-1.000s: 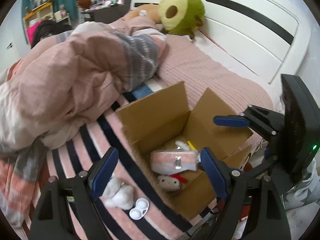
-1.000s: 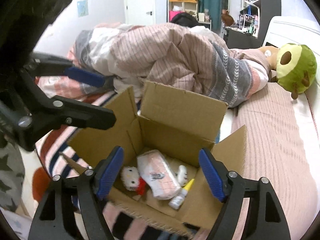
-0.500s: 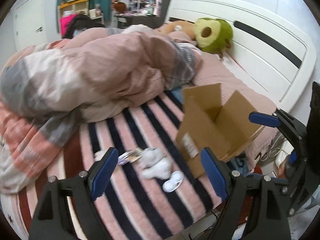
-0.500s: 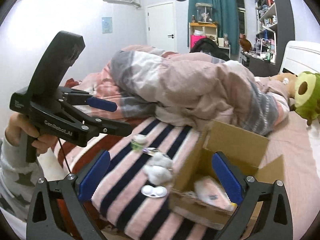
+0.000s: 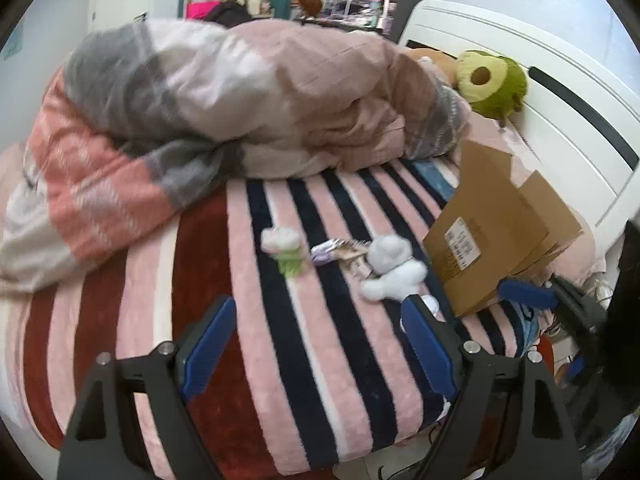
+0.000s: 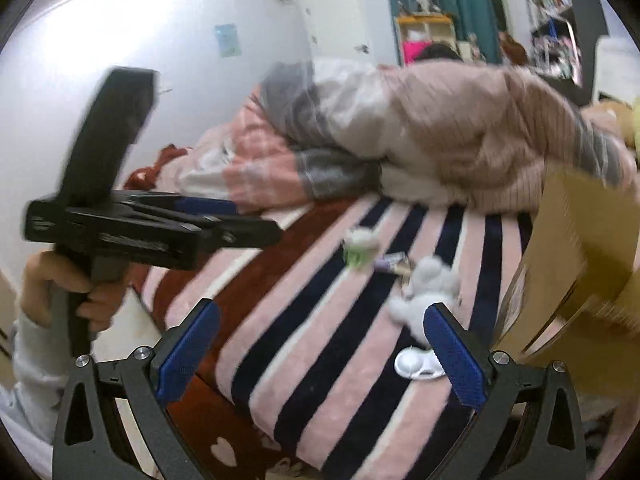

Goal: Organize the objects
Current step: 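Move the right tool back and grasp the white lens case, then carry the lens case into the cardboard box and open the right gripper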

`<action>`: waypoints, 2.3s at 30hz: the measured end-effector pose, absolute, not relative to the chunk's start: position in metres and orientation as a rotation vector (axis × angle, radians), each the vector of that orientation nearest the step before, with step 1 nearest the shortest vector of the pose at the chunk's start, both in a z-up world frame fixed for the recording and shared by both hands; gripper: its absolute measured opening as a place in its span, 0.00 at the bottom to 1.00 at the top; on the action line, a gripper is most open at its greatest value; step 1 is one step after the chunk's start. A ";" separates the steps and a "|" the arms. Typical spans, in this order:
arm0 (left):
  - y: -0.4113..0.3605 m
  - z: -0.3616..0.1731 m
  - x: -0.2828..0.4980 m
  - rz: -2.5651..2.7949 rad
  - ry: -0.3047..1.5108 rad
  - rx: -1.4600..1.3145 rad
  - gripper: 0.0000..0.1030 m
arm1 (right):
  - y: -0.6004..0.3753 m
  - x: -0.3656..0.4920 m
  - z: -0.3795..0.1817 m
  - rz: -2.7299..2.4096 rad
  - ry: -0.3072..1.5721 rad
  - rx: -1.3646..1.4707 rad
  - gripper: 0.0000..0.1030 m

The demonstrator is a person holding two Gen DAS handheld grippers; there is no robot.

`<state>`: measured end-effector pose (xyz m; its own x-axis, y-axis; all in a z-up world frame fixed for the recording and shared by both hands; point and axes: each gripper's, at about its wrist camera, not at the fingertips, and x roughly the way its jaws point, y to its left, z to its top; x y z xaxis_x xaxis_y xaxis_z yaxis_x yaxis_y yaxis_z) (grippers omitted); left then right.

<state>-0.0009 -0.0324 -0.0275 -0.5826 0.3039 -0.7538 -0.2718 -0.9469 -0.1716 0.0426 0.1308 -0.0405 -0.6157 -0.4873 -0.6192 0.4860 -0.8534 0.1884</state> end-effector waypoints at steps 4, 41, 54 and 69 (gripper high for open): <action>-0.039 -0.052 0.002 2.542 -0.084 -1.269 0.80 | 0.128 0.032 -0.075 -2.519 -0.058 1.025 0.99; -0.005 -0.070 -0.012 2.215 -0.036 -1.384 0.80 | 0.110 0.022 -0.111 -2.412 0.195 0.972 0.56; 0.032 -0.012 -0.012 2.145 0.051 -1.325 0.46 | 0.111 0.029 -0.040 -2.301 0.233 0.785 0.56; 0.149 0.046 -0.036 2.113 0.266 -1.157 0.28 | 0.206 0.013 0.024 -2.477 0.179 0.774 0.56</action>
<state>-0.0364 0.1491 0.0461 -0.3534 0.4814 -0.8021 -0.6654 -0.7321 -0.1463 0.0132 0.2062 0.0245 -0.6934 -0.4518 -0.5613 0.5277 -0.8489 0.0314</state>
